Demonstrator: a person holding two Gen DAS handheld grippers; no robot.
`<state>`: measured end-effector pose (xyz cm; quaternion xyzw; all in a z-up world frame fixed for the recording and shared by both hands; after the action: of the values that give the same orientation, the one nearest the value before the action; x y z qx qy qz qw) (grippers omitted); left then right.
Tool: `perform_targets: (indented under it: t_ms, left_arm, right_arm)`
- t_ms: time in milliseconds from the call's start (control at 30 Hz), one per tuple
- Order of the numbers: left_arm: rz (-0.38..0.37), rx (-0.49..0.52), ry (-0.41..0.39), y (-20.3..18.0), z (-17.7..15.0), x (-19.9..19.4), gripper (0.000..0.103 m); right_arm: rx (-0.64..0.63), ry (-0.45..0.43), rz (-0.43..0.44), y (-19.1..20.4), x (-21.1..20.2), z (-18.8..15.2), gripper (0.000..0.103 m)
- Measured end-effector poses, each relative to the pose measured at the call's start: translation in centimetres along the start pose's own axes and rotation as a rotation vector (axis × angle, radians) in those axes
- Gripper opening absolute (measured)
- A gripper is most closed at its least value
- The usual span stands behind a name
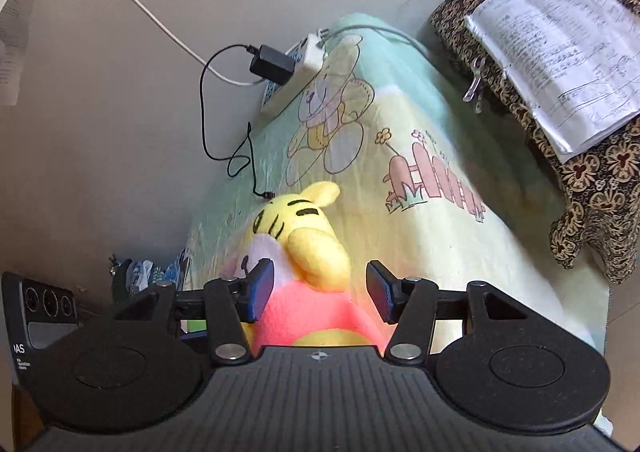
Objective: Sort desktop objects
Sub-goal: 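Grasp the yellow-and-red tiger plush with the right tool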
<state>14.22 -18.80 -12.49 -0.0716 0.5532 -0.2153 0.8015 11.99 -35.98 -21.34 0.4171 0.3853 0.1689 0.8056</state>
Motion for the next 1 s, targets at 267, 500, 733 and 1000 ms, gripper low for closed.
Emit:
perform_targets:
  t_ms: [267, 500, 733, 1000]
  left_arm:
    - [0.010, -0.014, 0.053, 1.0, 0.2, 1.9, 0.092]
    - [0.039, 0.039, 0.058, 0.2, 0.1, 3.0, 0.098]
    - [0.054, 0.091, 0.048, -0.4, 0.0, 2.9, 0.094]
    - [0.003, 0.144, 0.062, -1.4, -1.1, 2.0, 0.086]
  right_arm:
    - [0.017, 0.129, 0.117, -0.6, 3.9, 0.4, 0.059]
    - [0.066, 0.197, 0.170, -0.7, 5.3, -0.2, 0.063]
    - [0.158, 0.218, 0.219, -0.7, 4.7, -1.8, 0.049]
    - [0.134, 0.177, 0.186, 1.2, 1.5, -3.3, 0.044]
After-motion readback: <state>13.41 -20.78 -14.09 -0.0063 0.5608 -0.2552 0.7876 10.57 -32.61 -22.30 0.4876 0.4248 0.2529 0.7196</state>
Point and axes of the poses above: each gripper's, at about its wrist camera, not at the fingertips, and x roughly the way its jaws point, y to its left, z to its top, the point moved 7 cm from there along x, roughly the way its jaws point, and after that the axes turned 1 degree about z, right-handed, at the moved point
